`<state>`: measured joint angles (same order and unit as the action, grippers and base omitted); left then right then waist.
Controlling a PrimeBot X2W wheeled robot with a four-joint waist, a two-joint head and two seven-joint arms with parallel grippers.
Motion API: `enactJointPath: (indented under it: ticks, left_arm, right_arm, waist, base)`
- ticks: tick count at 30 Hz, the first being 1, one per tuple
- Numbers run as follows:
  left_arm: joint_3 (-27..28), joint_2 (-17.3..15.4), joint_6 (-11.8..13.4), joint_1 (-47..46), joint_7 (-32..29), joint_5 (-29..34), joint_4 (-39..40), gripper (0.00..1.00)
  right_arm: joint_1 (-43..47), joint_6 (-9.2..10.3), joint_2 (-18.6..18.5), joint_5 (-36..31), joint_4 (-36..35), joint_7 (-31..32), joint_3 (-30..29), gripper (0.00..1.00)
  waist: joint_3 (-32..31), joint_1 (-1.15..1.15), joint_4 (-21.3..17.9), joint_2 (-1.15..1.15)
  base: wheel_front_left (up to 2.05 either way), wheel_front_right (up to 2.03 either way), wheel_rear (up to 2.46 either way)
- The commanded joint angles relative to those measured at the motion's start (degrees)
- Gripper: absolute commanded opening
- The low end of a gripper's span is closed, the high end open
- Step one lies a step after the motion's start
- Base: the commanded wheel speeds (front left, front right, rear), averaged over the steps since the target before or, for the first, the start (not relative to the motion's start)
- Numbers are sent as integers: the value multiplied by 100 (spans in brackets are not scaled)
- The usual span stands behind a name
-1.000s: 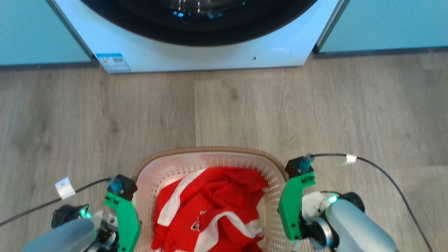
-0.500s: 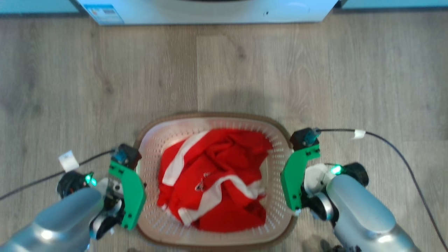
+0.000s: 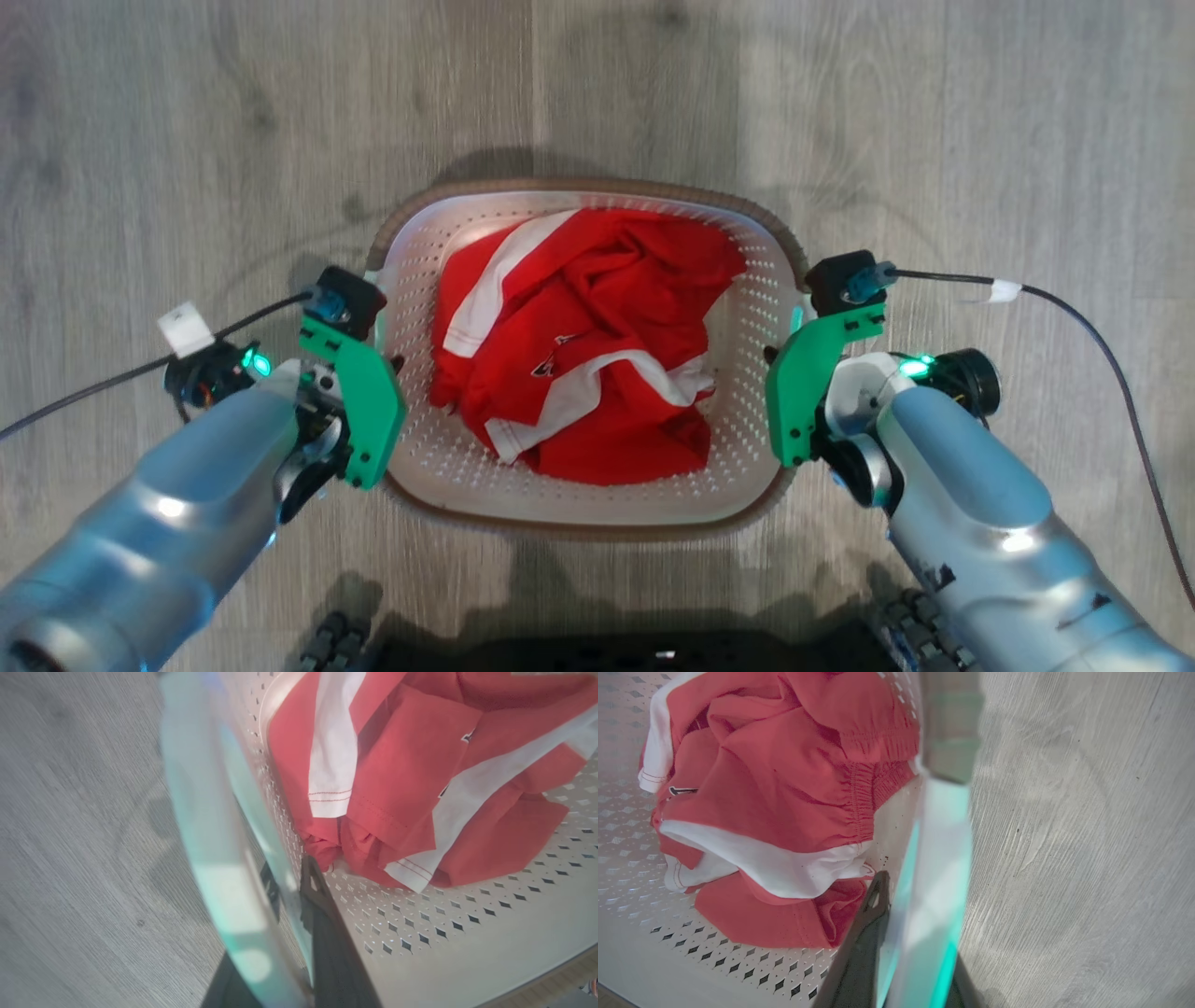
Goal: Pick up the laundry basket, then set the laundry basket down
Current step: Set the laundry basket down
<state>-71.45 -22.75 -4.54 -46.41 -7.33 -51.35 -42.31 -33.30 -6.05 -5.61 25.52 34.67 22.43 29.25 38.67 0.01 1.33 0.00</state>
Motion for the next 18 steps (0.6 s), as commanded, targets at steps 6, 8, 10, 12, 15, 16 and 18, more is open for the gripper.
enactJointPath:
  ticks: [6, 8, 10, 12, 15, 16, 18]
  left_arm:
    - [-30, 433, -265, -185, 247, 116, -688, 0]
    - [-25, 589, -280, -221, 361, 31, -906, 0]
    - [-8, 734, -288, -264, 485, -63, -1093, 0]
    - [-35, 838, -291, -304, 572, -90, -1216, 0]
    - [-55, 923, -292, -338, 626, -164, -1317, 0]
    - [-68, 957, -292, -359, 635, -194, -1348, 0]
    - [-92, 1015, -293, -416, 660, -230, -1408, 0]
  right_arm:
    - [-370, -144, 268, 52, 462, -631, 336, 0]
    - [-477, -144, 270, 139, 634, -786, 402, 0]
    - [-586, -144, 271, 240, 792, -935, 455, 0]
    - [-702, -144, 271, 304, 972, -1054, 501, 0]
    - [-814, -144, 272, 356, 1144, -1143, 549, 0]
    - [-868, -144, 272, 387, 1217, -1179, 578, 0]
    - [-958, -144, 272, 463, 1344, -1229, 647, 0]
  waist:
    - [411, -1, 109, 0]
    - [487, -1, 139, 0]
    - [557, -1, 169, 0]
    - [615, -1, 199, 0]
    - [669, -1, 233, 0]
    - [700, -1, 251, 0]
    - [753, -1, 285, 0]
  base:
    - [0, 0, 0]
    - [0, 0, 0]
    - [0, 0, 0]
    - [0, 0, 0]
    - [0, 0, 0]
    - [0, 0, 0]
    - [0, 0, 0]
